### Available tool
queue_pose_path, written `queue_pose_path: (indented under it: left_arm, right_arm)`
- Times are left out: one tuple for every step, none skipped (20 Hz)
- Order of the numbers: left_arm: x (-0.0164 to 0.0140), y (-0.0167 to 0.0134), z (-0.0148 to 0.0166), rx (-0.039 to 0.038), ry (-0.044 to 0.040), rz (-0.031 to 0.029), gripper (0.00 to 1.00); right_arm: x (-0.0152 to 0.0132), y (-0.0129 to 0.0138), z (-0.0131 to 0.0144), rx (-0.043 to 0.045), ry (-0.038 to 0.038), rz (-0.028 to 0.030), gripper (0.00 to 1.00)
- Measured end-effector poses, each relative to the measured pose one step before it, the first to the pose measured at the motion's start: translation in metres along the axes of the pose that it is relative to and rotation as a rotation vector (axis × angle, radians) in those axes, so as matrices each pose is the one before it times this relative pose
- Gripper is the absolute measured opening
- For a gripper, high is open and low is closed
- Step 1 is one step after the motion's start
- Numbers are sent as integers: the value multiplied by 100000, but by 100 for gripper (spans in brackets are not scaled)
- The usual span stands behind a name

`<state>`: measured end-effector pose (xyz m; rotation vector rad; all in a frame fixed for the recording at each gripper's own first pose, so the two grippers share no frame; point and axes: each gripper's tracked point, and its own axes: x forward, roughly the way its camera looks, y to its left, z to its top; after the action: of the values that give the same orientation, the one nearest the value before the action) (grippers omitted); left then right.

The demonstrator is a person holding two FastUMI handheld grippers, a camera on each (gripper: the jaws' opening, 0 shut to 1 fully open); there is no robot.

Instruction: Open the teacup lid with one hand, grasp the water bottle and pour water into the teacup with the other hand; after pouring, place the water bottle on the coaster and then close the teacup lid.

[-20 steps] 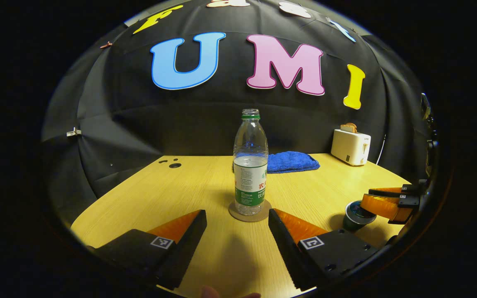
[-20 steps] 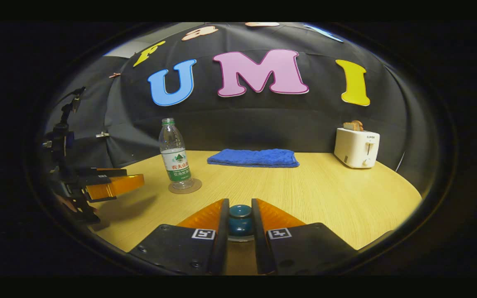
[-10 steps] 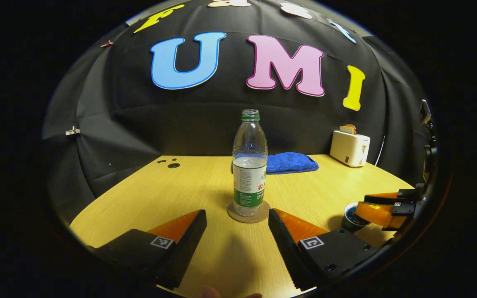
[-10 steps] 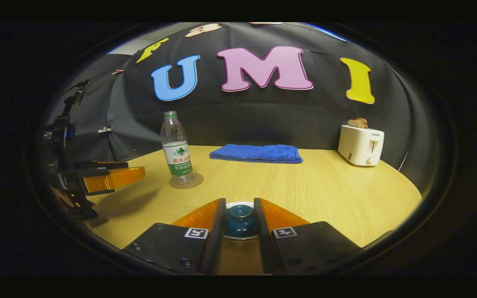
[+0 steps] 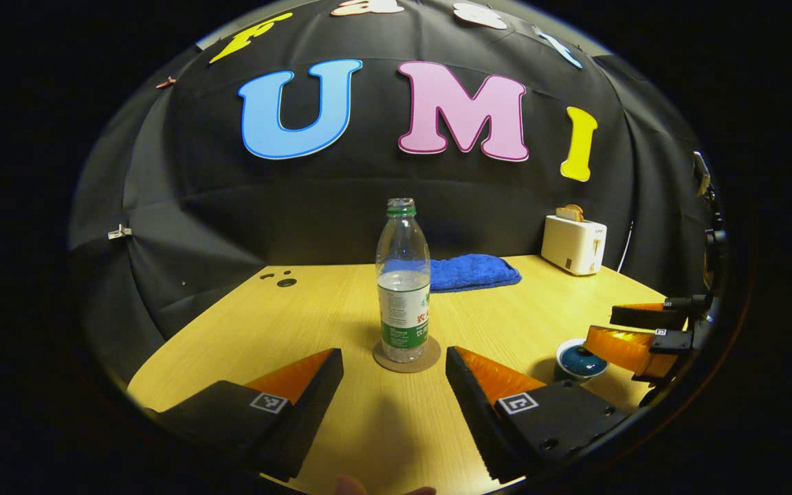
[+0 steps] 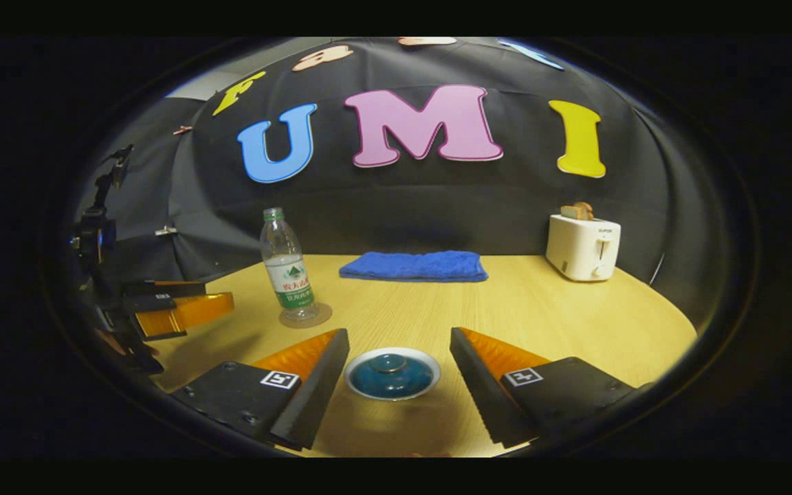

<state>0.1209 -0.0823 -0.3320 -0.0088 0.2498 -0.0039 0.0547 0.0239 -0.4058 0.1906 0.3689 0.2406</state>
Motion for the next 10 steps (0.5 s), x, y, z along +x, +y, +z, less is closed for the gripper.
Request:
queue_pose_path:
  left_arm:
    - [-395,-184,615,-204,243,-128,95]
    - [-550,-132,870,-106,82,-85,95]
    - [-543,-148,976,355,-154,94,95]
    - [-659,68,1093,151,-3,395,95]
    - [-686,14,1218,-315,-206,92,95]
    - [-1328,146,2568,-575,-1267,277,95]
    - [-793,58,1658,135,-891,227,95]
    - [-745,190,1708,434,-1204,414,95]
    - [-708,142,1710,411,-1024,225,95]
    - [-891,0,2200,235,-1812,-454,95]
  right_arm:
    - [-394,24,1213,-1156,-1047,-378,93]
    - [-388,-36,1334,-1857,-843,-406,89]
    - [-483,55,1511,-1377,-832,-359,95]
    - [-456,-45,1568,-119,-780,-208,95]
    - [-462,140,1925,1140,-1316,179,95]
    - [-1081,276,3757,1408,-2669,-13,95]
    - [-582,111,1887,90,-1460,-372,95]
    - [-840,109,2336,-194,-1523,-697,95]
    - [-709,-9,2041,-510,-1322,-973,95]
    - [-812,-14,1786,-763,-1509,-628,95]
